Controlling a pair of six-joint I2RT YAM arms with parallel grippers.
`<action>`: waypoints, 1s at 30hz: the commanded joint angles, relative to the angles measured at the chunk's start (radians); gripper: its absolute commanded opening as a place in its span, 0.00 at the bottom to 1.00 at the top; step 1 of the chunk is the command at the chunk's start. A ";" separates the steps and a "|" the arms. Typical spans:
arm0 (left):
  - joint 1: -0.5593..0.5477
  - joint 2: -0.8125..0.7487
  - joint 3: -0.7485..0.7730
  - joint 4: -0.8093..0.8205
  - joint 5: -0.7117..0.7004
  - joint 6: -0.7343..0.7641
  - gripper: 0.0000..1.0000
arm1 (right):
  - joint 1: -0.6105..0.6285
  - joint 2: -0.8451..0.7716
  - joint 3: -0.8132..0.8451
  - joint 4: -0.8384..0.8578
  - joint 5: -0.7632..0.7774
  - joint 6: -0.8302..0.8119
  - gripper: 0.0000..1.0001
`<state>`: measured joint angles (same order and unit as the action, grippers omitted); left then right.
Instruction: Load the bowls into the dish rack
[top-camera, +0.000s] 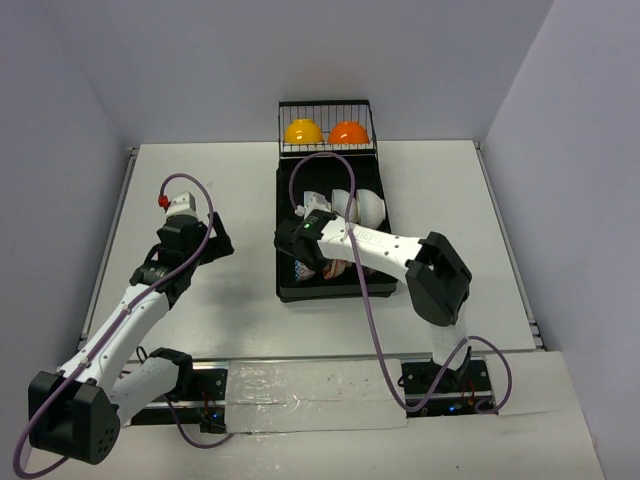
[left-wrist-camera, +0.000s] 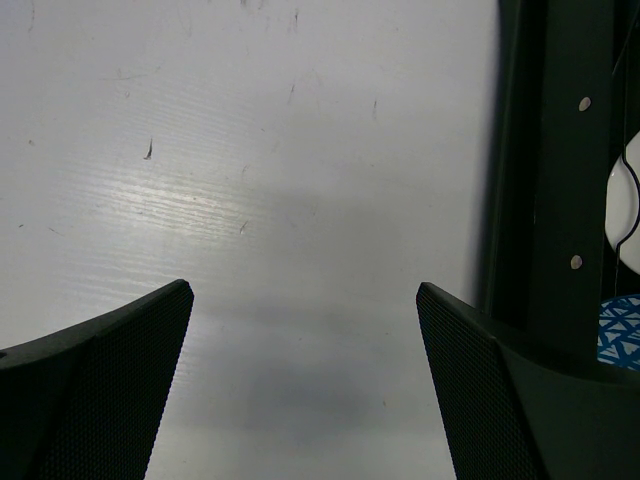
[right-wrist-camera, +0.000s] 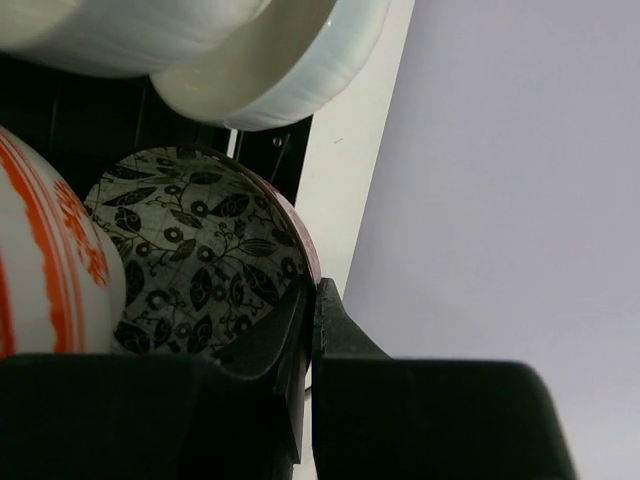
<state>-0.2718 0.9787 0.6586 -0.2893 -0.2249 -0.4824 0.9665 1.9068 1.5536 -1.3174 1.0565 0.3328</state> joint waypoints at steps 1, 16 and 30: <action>0.005 -0.020 0.030 0.033 0.015 0.015 0.99 | 0.006 0.020 0.054 -0.128 0.065 0.077 0.00; 0.005 -0.022 0.032 0.030 0.012 0.016 0.99 | 0.031 0.026 0.095 -0.057 -0.065 0.000 0.29; 0.005 -0.025 0.045 0.013 0.038 0.004 0.99 | 0.043 -0.109 0.198 -0.060 -0.188 -0.044 0.57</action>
<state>-0.2714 0.9768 0.6586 -0.2897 -0.2138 -0.4828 1.0019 1.9148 1.6855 -1.3327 0.8997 0.3042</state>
